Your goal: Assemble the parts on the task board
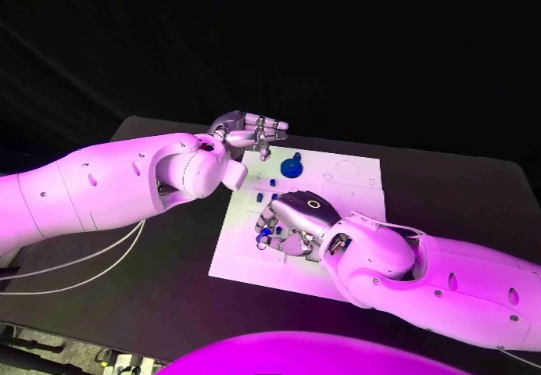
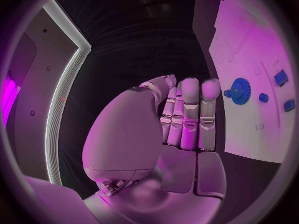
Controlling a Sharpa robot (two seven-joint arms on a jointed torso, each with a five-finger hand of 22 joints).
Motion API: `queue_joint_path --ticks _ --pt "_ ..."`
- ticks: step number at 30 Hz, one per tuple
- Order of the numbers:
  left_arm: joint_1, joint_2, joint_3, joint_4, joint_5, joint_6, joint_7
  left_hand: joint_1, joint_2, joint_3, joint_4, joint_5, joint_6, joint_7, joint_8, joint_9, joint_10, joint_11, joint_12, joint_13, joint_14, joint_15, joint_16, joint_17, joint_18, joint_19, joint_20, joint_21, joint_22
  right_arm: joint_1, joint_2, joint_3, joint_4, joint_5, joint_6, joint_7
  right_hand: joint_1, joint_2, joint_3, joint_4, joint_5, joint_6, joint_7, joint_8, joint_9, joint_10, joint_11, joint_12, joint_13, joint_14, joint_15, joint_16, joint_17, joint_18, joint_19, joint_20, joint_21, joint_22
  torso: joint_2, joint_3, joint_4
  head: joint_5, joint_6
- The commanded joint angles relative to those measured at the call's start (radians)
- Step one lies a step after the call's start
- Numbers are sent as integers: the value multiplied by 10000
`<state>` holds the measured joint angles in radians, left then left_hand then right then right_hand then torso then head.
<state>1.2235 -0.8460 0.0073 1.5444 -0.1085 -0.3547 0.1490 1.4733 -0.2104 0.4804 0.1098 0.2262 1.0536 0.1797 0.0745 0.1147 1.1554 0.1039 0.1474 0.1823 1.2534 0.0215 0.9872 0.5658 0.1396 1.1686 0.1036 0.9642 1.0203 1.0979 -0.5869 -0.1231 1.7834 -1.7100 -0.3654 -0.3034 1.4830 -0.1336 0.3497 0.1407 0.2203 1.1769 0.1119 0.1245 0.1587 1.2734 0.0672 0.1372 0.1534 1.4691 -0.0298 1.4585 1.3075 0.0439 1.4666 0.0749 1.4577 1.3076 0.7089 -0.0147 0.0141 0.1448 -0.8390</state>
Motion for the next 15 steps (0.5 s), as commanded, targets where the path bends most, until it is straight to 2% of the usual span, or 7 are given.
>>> queue_joint_path --ticks 1,8,12,15 --pt "3 20 6 22 41 183 66 -25 79 15 -52 19 -89 3 -43 -10 -93 1 31 13 -74 -26 -58 -8 112 -19 20 -14 2 -77 62 -14 -179 -89 404 165 19 -22 565 -491 35 -49 50 -25 17 287 -246 -47 21 542 -13 -59 227 -176 513 -6 -47 2183 2 6 -2 61 -36" --pt "3 31 6 15 41 205 59 -25 79 15 -52 19 -89 3 -43 -10 -93 1 31 13 -74 -26 -58 -8 112 -19 20 -14 2 -143 140 -37 -427 -251 527 95 6 -25 569 -493 26 -54 52 -29 18 284 -243 -54 23 542 -10 -59 227 -176 512 -4 -50 2183 9 5 -21 107 -70" --pt "3 46 6 4 41 221 45 -27 86 14 -57 19 -90 3 -36 -13 -102 3 43 16 -83 -23 -69 -34 111 -14 23 -13 4 -163 164 -41 -513 -342 536 65 -6 -19 578 -495 22 -57 54 -33 20 282 -241 -62 26 542 -8 -60 225 -175 511 -2 -52 2183 6 1 -8 66 -88" --pt "3 56 6 0 41 223 42 -27 86 14 -57 19 -90 3 -36 -13 -102 3 43 16 -83 -23 -69 -34 111 -14 23 -13 4 -182 201 -43 -572 -374 547 58 -6 -19 578 -495 22 -57 54 -33 20 282 -241 -62 26 542 -8 -60 225 -175 511 -2 -52 2183 1 7 -14 82 -94"
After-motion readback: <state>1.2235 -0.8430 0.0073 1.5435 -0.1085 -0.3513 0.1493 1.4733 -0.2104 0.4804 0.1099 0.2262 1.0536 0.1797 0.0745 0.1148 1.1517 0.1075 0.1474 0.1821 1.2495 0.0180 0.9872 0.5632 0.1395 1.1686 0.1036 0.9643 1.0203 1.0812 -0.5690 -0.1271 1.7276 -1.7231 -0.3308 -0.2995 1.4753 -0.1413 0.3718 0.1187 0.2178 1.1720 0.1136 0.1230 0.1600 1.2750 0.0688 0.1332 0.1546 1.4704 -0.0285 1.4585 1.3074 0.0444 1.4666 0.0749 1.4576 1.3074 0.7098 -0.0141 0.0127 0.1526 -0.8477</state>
